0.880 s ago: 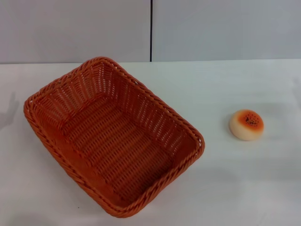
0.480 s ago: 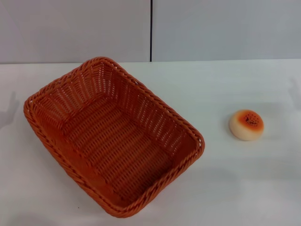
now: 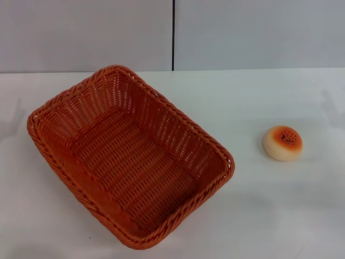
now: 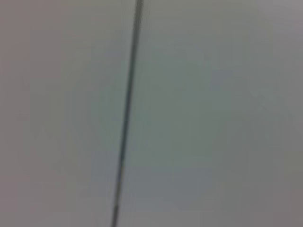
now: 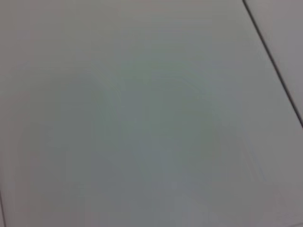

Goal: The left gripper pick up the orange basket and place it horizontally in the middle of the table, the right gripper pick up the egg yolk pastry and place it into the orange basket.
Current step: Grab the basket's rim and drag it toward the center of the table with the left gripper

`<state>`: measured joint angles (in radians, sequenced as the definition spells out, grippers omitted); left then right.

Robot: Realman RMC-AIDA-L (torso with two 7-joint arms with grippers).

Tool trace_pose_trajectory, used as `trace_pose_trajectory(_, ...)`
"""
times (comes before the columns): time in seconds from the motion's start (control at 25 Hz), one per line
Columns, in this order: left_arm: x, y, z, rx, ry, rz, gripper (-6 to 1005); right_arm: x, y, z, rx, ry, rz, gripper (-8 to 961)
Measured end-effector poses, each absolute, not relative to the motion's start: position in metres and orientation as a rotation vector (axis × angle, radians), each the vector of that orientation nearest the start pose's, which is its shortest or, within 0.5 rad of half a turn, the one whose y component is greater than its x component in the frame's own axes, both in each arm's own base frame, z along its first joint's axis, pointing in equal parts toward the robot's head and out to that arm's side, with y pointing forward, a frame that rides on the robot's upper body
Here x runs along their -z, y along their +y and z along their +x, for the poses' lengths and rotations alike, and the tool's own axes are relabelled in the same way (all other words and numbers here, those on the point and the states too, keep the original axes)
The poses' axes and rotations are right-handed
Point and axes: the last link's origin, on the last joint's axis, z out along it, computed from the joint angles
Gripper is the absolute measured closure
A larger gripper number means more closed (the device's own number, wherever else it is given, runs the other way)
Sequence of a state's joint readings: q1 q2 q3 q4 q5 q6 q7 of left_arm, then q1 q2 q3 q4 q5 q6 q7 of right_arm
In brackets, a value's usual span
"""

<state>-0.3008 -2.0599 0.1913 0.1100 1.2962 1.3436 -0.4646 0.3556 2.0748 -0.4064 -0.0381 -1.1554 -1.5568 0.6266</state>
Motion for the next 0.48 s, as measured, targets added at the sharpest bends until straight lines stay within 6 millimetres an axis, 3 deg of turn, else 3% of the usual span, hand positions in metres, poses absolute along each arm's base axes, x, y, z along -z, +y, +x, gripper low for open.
trace_pose_trajectory(0.28,-0.069,0.295,-0.37,0.803,-0.585,-1.746,189,-0.023,0.282,0.335,-1.123,0.609,-1.567,312)
trace_pose_trajectory(0.44,-0.104,0.313,-0.34,0.764,-0.578,-1.955,190,-0.023,0.282,0.335,-1.123,0.613,-1.561,312)
trace_pose_trajectory(0.48,-0.104,0.313,-0.34,0.764,-0.578,-1.955,190,-0.023,0.282,0.335,-1.123,0.613,-1.561,312)
